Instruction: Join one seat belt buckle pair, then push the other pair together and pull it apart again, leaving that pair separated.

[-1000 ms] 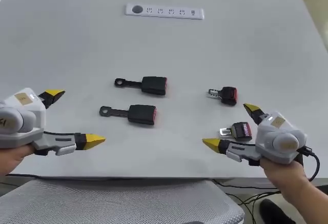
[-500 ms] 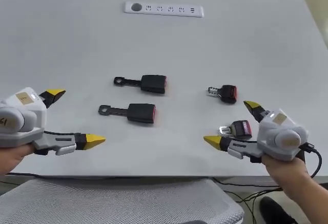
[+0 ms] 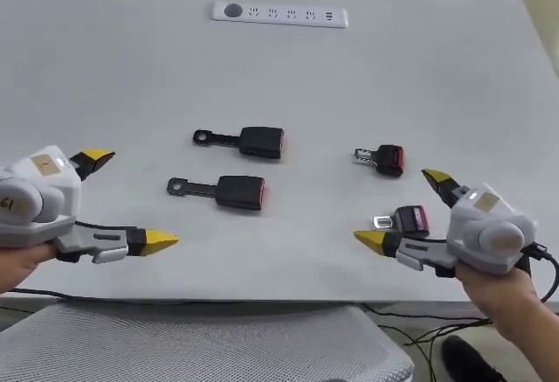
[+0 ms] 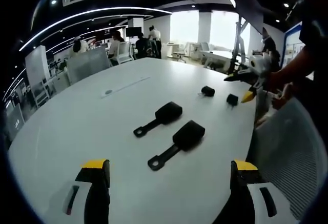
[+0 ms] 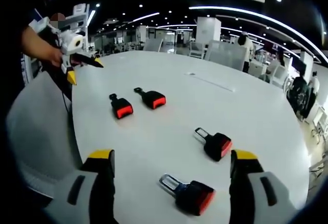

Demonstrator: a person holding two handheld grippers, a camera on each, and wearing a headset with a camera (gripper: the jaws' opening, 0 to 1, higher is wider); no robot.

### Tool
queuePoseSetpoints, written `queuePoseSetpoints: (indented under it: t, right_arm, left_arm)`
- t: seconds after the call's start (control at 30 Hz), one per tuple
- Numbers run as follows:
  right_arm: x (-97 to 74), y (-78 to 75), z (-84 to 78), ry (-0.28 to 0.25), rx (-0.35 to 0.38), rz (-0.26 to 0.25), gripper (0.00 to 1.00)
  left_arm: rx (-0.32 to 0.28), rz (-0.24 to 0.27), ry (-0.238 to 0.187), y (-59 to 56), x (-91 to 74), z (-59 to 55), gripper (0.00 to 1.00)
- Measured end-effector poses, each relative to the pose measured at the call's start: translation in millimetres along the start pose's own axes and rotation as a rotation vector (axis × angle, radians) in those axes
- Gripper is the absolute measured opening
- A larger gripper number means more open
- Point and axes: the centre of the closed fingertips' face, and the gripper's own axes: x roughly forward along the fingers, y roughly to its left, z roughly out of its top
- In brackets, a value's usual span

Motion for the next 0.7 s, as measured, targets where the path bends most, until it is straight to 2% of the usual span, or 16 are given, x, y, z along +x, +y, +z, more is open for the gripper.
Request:
queuePoseSetpoints:
  t: [0.27, 0.37, 0.5, 0.57, 0.7]
  right_arm:
    - [-0.4, -0.1, -3.9, 0.028, -0.038, 0.022, 0.93]
    - [-1.8, -4.3, -7.5, 0.045, -0.062, 0.034, 0.93]
    - [-2.6, -6.3, -13.8, 0.081, -0.114, 0.068, 0.91]
    - [-2.0, -5.3, -16.6, 0.091, -0.119, 0.097, 0.89]
    - [-2.4, -9.0, -20.5, 0.112, -0.141, 0.124, 0.88]
  left_arm:
    - [0.028, -0.017, 0.012, -1.9, 2.2, 1.0, 1.0]
    - [0.048, -0.032, 0.023, -2.6, 4.6, 1.9, 1.0]
    - [0.078, -0.051, 0.044, -2.5, 9.7, 1.4, 1.0]
    - [0.113, -0.062, 0.059, -3.0, 12.7, 1.3, 1.0]
    - [0.148, -0.088, 0.076, -5.2, 20.7, 4.2, 1.0]
